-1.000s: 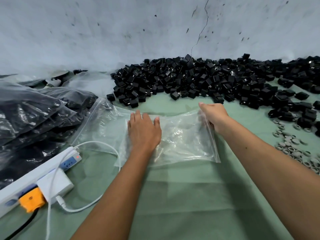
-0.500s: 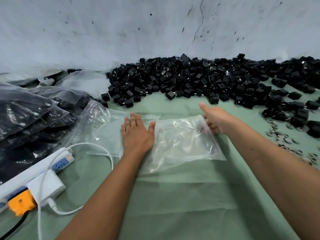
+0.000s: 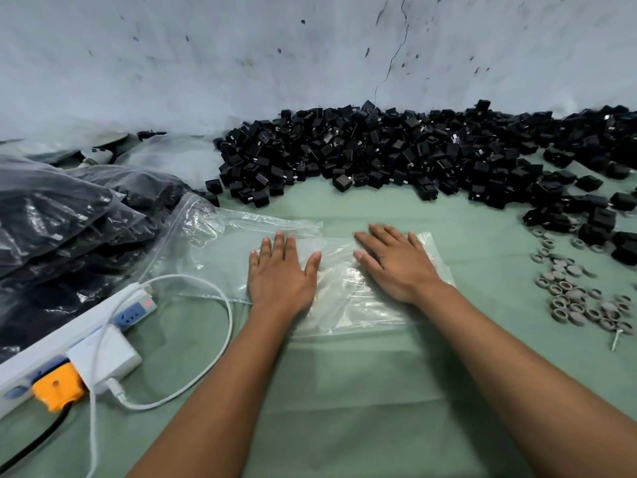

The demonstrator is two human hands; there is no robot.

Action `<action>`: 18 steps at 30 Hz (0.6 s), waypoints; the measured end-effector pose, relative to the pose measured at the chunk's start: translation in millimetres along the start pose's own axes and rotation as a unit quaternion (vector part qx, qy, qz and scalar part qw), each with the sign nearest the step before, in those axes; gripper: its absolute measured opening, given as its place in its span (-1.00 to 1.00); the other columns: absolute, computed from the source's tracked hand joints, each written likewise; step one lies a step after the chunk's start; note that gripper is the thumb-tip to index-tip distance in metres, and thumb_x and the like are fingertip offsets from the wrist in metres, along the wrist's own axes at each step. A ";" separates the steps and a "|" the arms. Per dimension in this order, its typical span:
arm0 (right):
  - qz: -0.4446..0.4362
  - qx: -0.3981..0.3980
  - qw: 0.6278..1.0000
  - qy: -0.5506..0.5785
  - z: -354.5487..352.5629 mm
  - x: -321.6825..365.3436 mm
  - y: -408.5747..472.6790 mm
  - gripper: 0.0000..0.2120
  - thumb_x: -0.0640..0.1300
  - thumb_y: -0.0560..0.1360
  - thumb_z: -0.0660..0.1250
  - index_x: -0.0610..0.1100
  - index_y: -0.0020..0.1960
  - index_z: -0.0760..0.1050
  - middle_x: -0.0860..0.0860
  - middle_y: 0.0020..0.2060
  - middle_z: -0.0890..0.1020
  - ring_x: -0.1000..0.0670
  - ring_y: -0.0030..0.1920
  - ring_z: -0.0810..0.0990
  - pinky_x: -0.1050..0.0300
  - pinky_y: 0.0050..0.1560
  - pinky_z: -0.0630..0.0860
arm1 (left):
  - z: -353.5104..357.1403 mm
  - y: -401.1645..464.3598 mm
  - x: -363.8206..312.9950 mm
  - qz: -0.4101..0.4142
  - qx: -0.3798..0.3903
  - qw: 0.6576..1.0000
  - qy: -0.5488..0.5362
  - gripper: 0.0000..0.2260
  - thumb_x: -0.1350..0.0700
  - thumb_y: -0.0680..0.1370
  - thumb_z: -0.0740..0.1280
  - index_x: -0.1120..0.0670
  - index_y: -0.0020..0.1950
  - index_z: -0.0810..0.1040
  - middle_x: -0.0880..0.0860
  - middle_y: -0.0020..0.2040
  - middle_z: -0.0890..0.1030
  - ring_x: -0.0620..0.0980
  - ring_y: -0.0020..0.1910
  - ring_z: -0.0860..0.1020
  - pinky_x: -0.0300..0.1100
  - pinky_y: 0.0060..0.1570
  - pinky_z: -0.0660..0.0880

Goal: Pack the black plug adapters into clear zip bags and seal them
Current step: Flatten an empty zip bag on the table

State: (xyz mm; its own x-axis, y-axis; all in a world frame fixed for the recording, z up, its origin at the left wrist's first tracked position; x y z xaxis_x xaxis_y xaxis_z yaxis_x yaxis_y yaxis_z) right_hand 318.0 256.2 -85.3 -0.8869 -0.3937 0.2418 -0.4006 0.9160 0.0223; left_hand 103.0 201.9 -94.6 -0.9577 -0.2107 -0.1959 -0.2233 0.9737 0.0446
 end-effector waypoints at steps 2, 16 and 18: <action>0.002 0.019 1.000 -0.010 2.8 -6.6 1.3 -0.38 0.39 0.64 -0.16 0.23 0.66 -0.02 0.12 0.67 -0.05 0.04 0.66 -0.12 -0.18 0.63 -0.20 | 0.5 -1.0 7.4 -0.010 0.007 1.000 0.014 -0.25 -0.37 0.62 -0.23 0.06 0.68 -0.13 0.03 0.69 -0.11 0.06 0.66 -0.14 0.10 0.61 -0.20; -0.004 -0.005 1.000 -0.031 7.1 -0.8 1.6 -0.31 0.42 0.60 -0.22 0.19 0.67 -0.05 0.09 0.67 -0.06 0.00 0.67 -0.13 -0.21 0.63 -0.19 | -10.7 -11.6 -47.7 0.038 -0.061 0.997 -0.007 -0.30 -0.34 0.64 -0.22 0.05 0.67 -0.04 0.05 0.68 -0.13 0.09 0.64 -0.24 0.05 0.59 -0.25; -0.004 -0.003 0.999 -0.031 8.2 -0.6 2.6 -0.34 0.37 0.62 -0.20 0.20 0.67 -0.04 0.09 0.68 -0.06 0.01 0.67 -0.12 -0.20 0.63 -0.18 | -1.8 -11.4 -64.1 0.085 -0.031 0.996 -0.029 -0.35 -0.30 0.67 -0.17 0.01 0.68 -0.02 0.02 0.69 -0.09 0.04 0.65 -0.20 0.03 0.61 -0.22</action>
State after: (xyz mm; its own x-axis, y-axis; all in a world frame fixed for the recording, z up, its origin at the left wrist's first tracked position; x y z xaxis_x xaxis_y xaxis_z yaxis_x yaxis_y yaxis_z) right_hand 315.6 258.2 -93.4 -0.8965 -0.4048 0.1801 -0.4063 0.9132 0.0300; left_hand 166.6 204.1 -80.8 -0.9709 -0.0369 -0.2365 -0.0720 0.9873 0.1416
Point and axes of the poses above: each hand's wrist, its own y-axis towards the middle knuckle, its own z-axis out of the palm, x = y × z, the point moved 2 cm from there along y, towards the middle knuckle
